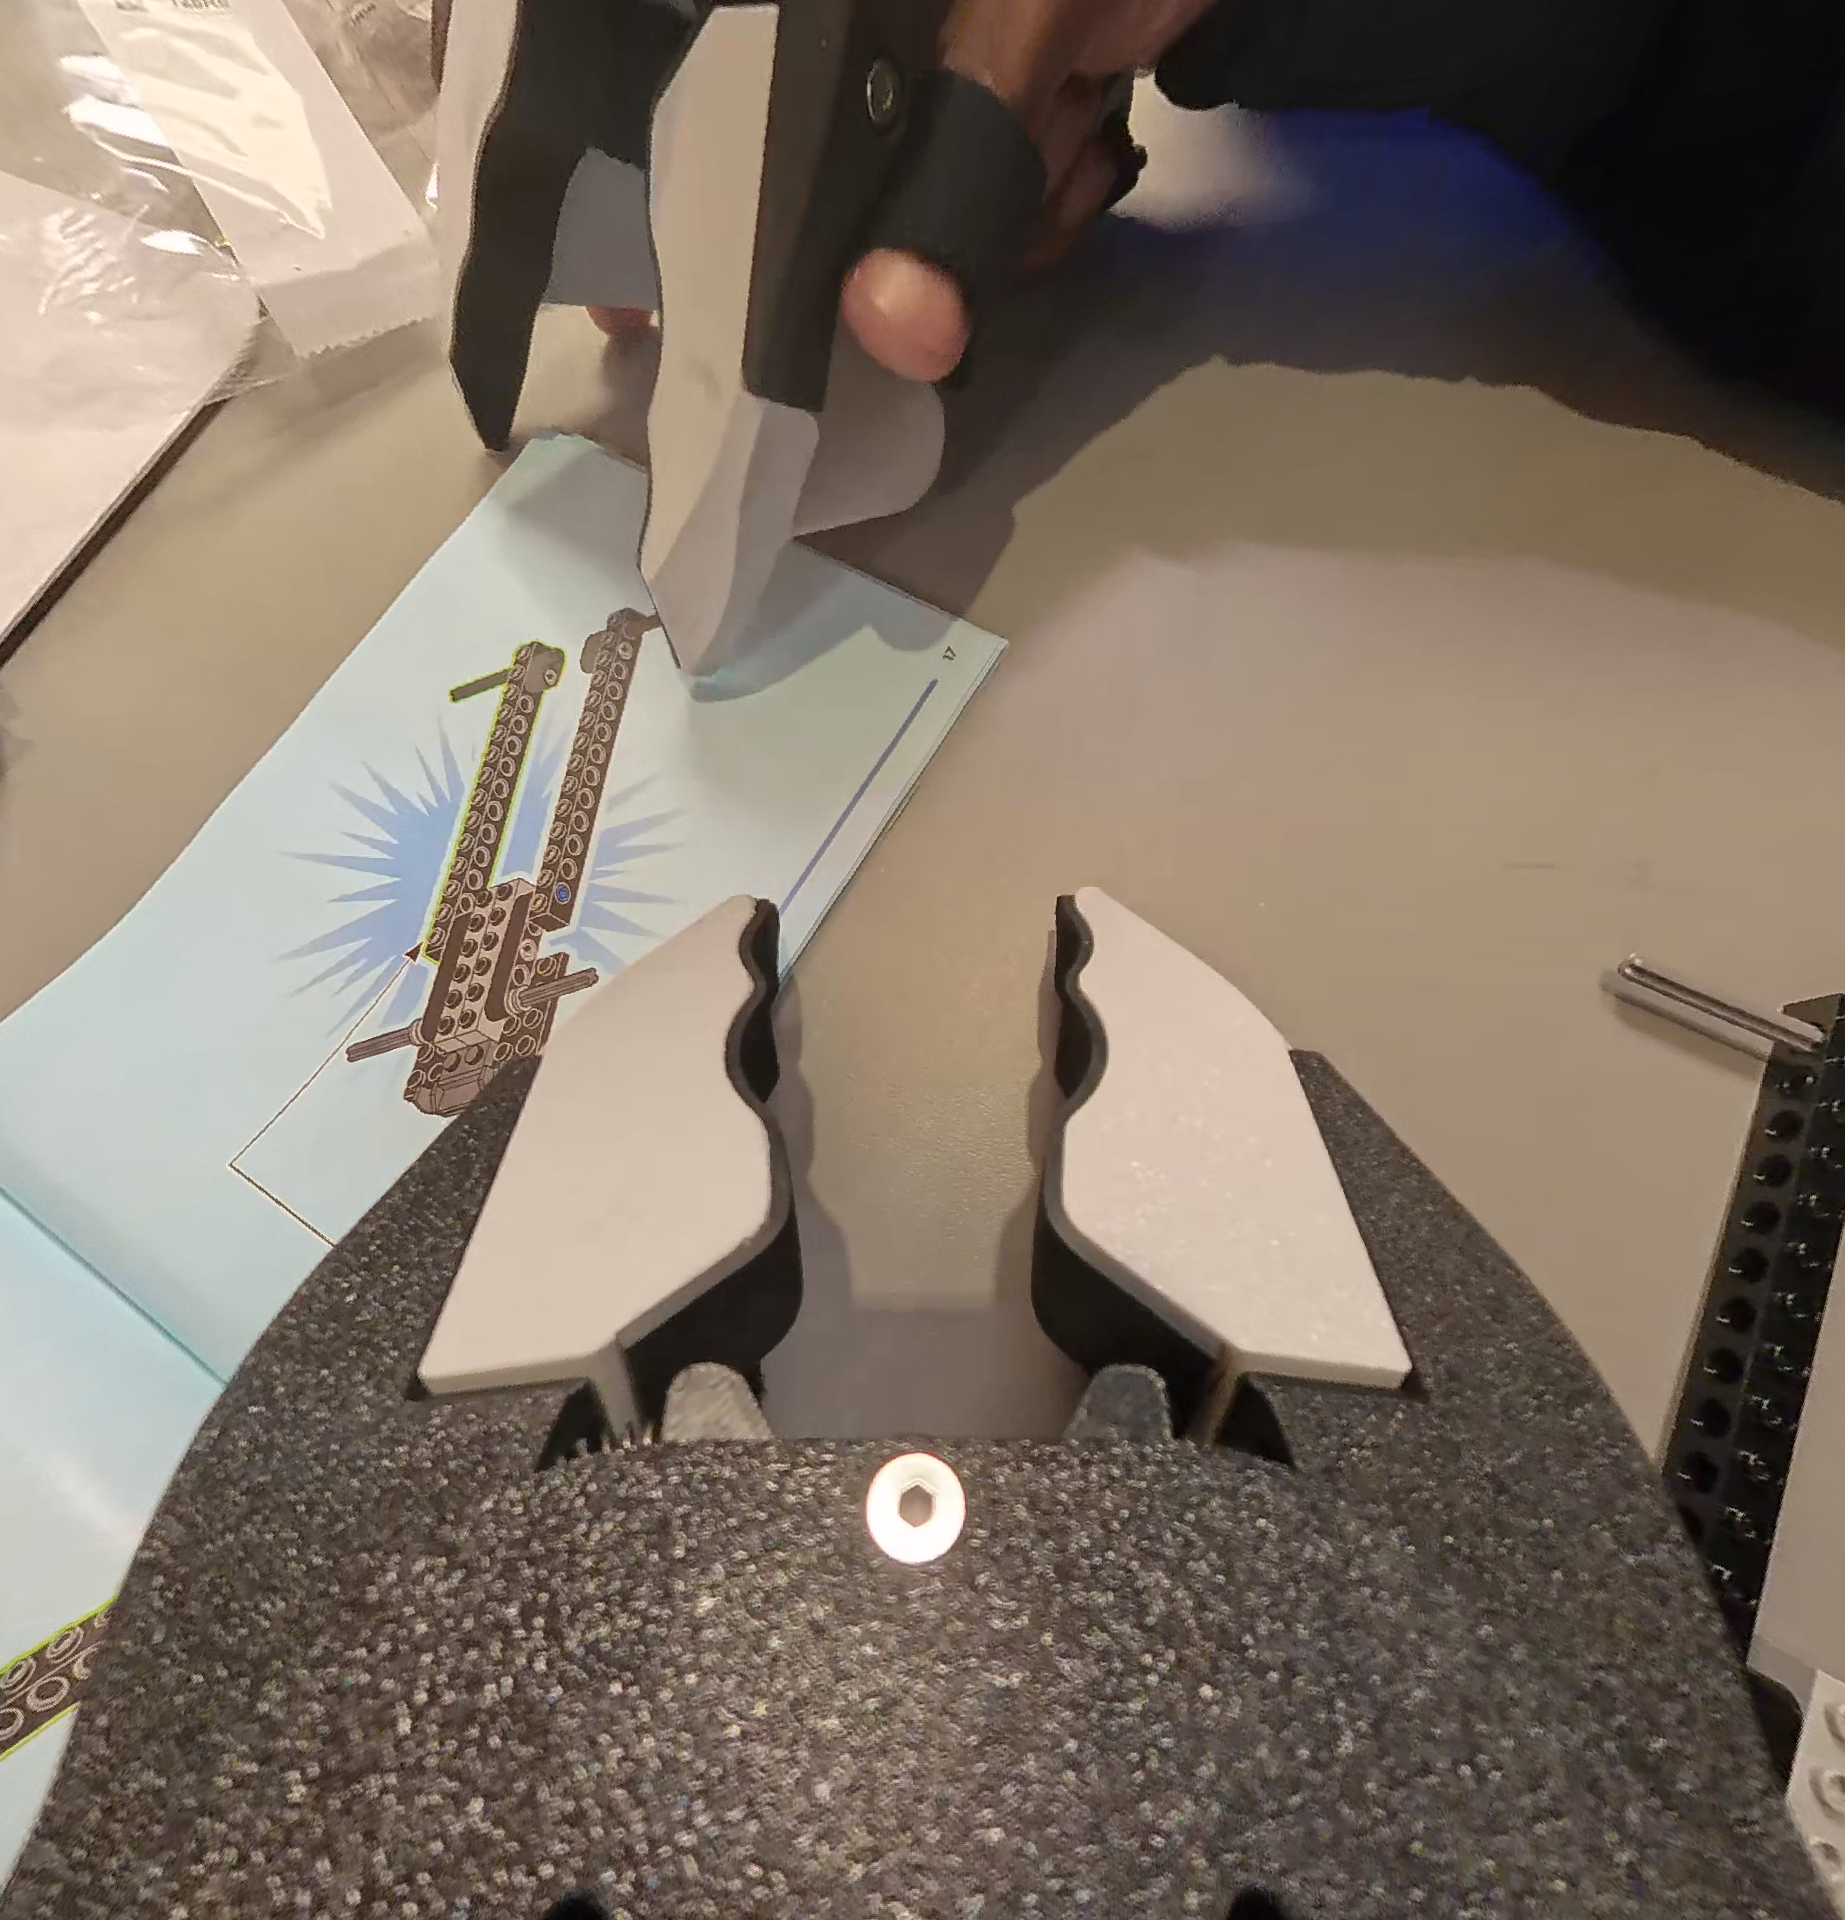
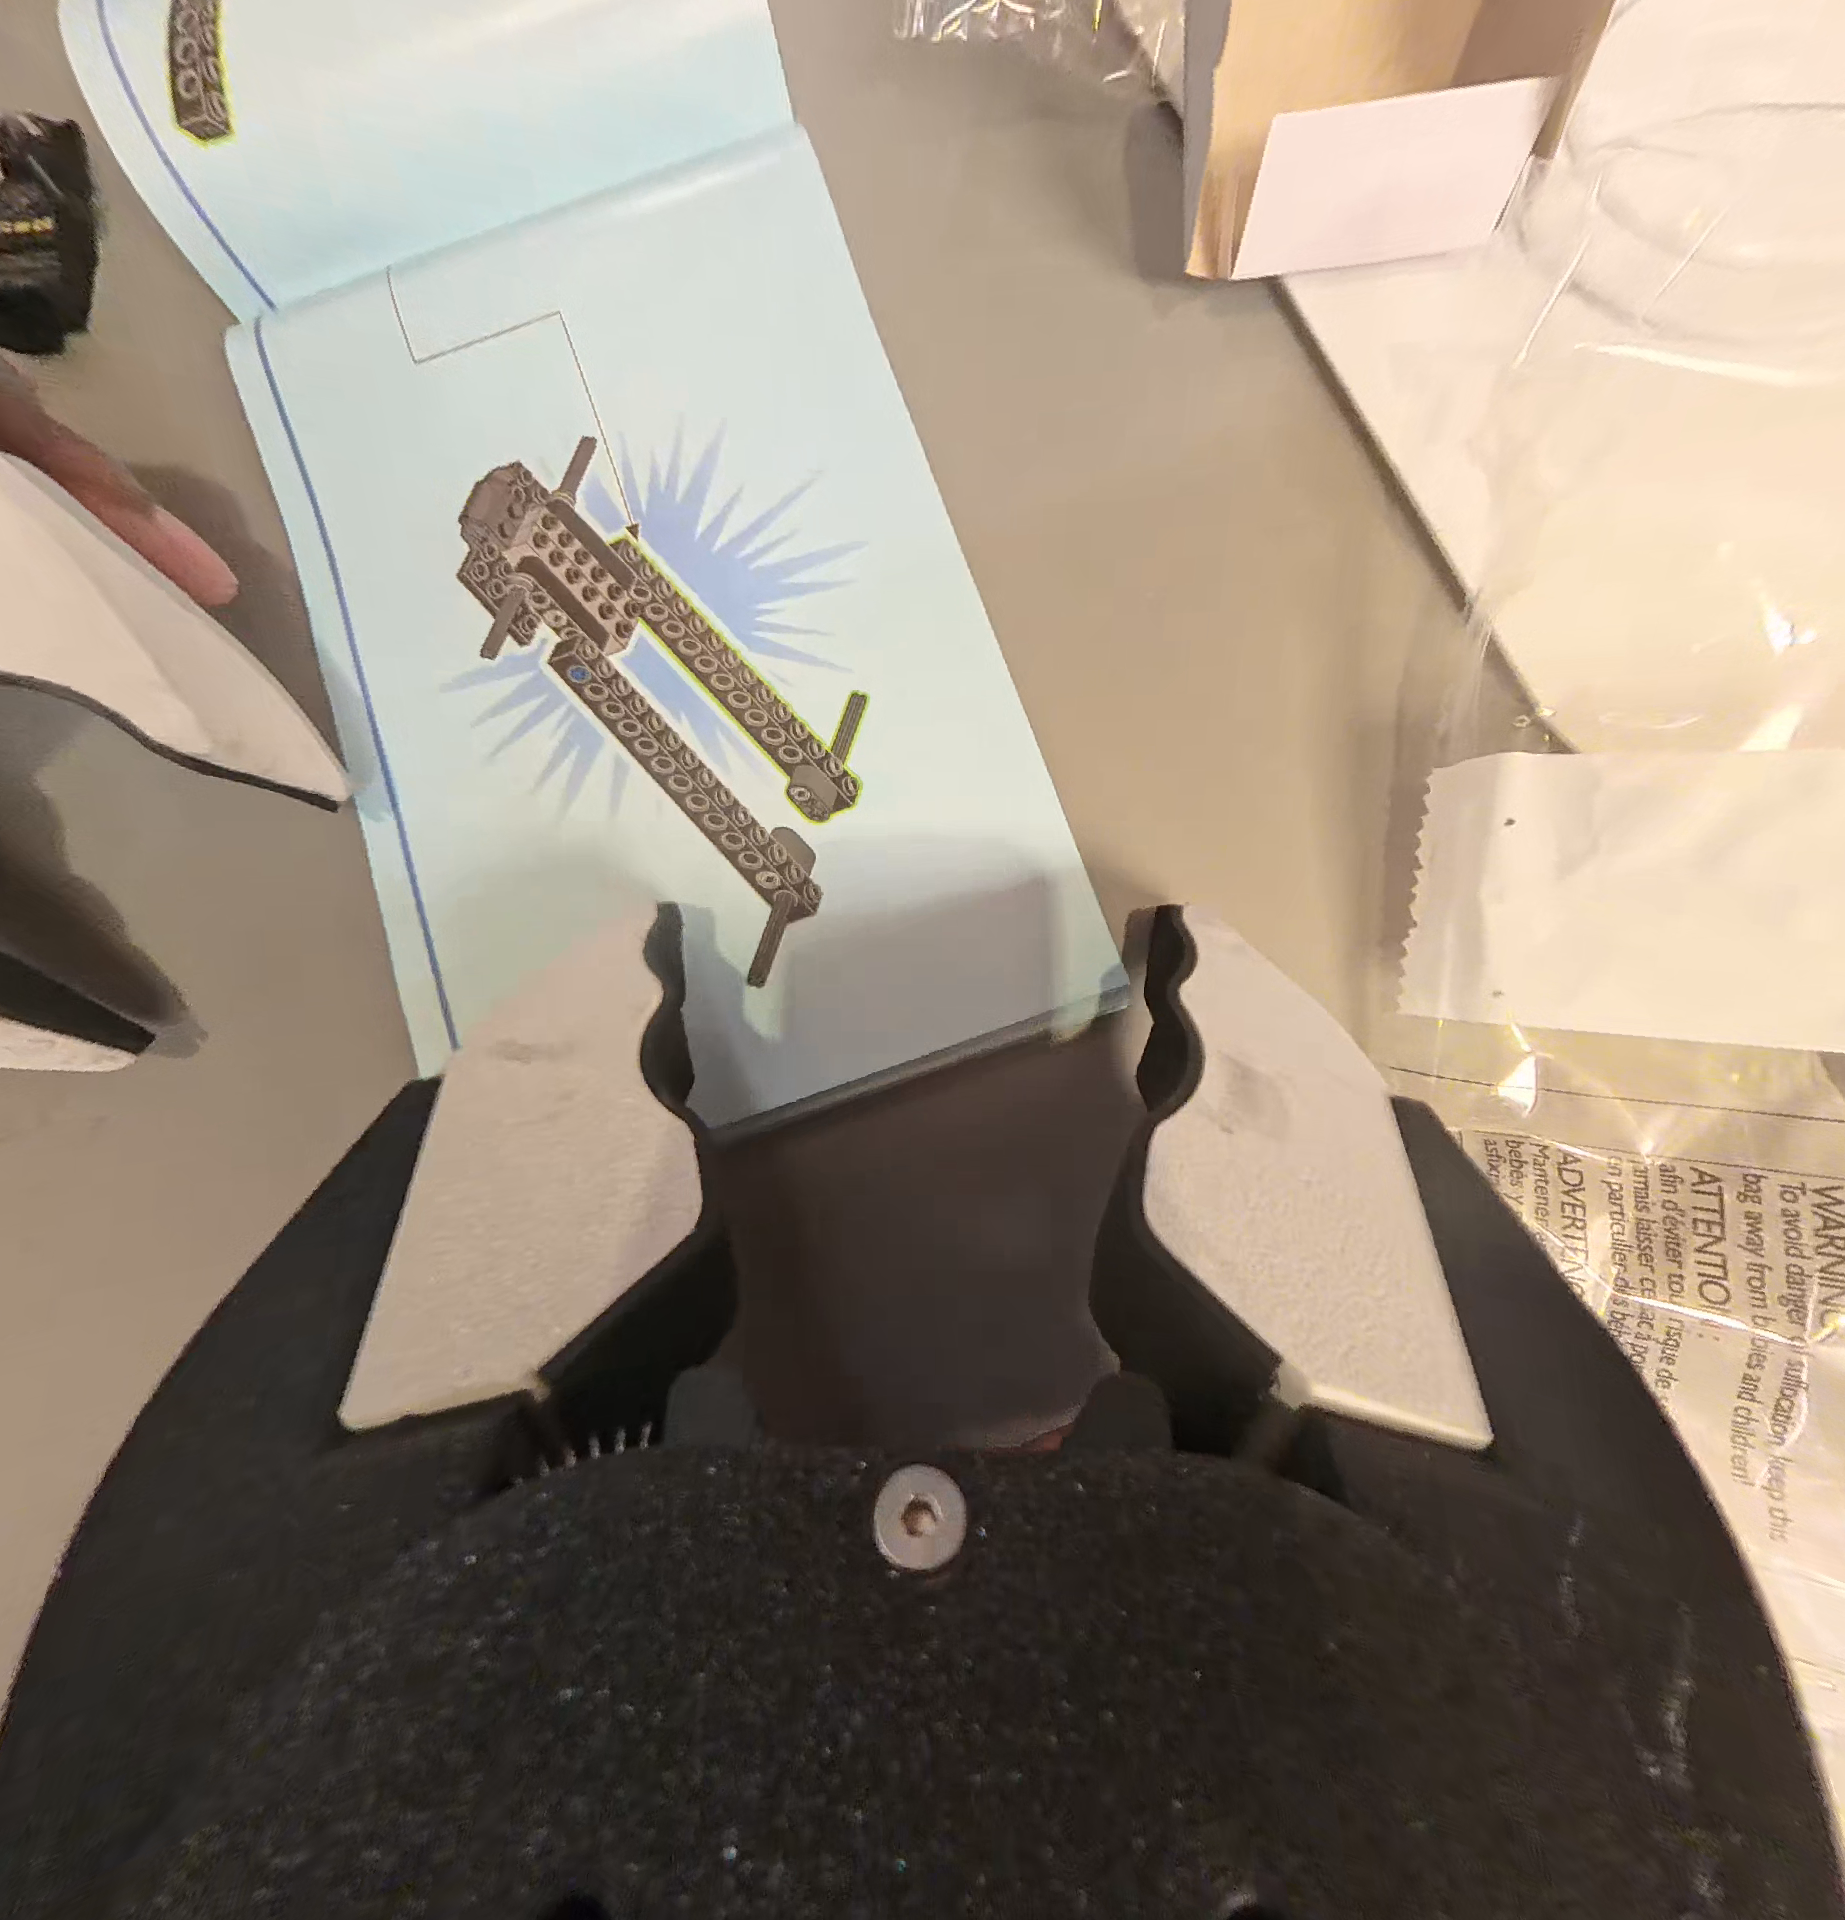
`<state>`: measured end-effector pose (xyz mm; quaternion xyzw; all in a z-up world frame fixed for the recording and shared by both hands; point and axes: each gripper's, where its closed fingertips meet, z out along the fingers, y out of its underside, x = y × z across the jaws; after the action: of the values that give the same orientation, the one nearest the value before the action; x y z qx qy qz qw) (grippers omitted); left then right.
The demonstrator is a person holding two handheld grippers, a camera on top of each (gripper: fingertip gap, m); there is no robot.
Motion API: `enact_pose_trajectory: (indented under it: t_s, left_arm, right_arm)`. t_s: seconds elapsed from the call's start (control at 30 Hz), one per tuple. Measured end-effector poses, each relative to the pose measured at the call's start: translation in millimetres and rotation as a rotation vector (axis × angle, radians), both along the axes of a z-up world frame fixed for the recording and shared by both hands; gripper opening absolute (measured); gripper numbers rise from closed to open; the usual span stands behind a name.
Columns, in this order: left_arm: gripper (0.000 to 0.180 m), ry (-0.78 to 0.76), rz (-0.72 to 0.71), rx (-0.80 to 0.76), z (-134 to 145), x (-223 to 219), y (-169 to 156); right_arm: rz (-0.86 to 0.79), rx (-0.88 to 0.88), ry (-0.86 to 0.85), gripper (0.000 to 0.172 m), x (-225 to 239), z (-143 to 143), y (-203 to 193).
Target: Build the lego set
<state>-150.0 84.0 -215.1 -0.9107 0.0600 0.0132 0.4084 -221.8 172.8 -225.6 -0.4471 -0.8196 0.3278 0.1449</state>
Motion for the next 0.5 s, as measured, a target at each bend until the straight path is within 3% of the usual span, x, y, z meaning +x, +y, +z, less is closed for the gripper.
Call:
enact_pose_trajectory:
  t_s: [0.5]
  left_arm:
    - [0.051,0.002,0.003,0.001,-0.1,-0.5,0.1]
  right_arm:
    - [0.025,-0.031,0.04,0.073,3.2,5.9,-2.3]
